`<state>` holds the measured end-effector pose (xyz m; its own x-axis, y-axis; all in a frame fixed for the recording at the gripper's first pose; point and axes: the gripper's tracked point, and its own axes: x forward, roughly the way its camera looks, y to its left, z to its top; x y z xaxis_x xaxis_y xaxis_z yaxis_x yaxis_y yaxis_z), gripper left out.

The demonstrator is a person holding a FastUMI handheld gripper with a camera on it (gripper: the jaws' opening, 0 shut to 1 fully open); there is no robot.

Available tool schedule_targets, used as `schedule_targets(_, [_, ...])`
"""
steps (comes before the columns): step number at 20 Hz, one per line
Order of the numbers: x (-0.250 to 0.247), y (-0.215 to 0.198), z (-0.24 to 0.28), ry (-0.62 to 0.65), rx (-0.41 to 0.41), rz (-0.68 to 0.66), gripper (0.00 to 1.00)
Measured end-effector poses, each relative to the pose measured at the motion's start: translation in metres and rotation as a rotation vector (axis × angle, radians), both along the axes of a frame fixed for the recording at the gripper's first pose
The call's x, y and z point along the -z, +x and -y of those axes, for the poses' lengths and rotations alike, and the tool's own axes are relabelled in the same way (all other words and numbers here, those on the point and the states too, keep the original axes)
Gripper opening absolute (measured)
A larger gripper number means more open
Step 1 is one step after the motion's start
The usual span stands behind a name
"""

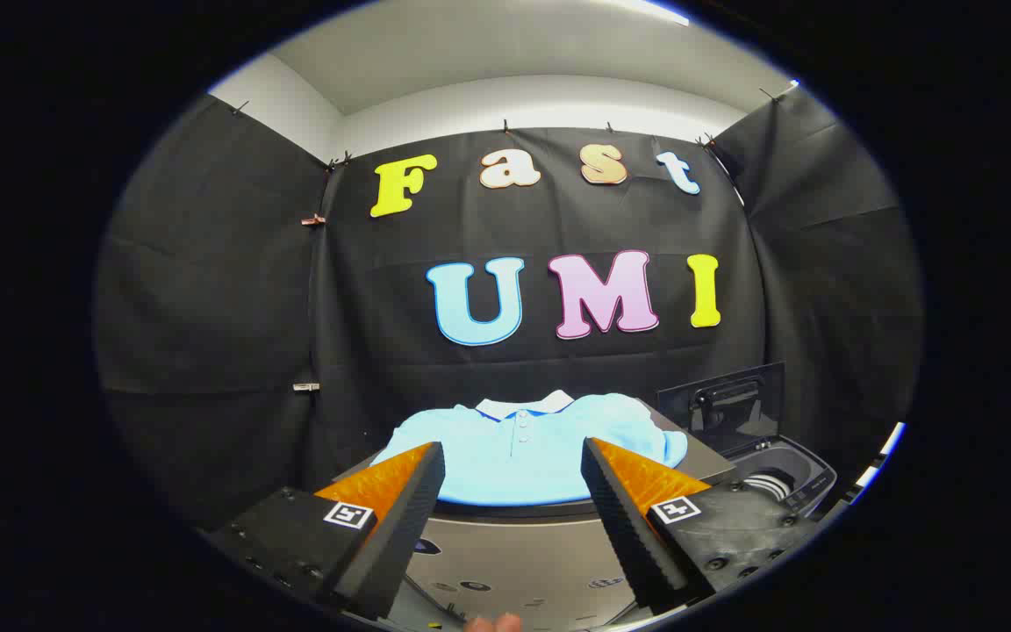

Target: Put the clothes into the washing machine and then close the washing machine lid.

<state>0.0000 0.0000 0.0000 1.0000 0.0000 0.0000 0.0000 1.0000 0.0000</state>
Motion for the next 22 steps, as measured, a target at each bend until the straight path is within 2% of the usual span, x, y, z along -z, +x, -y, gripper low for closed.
schedule_targets(22, [0.0046,0.0049,-0.0017,-0.026,0.005,-0.009,0.99])
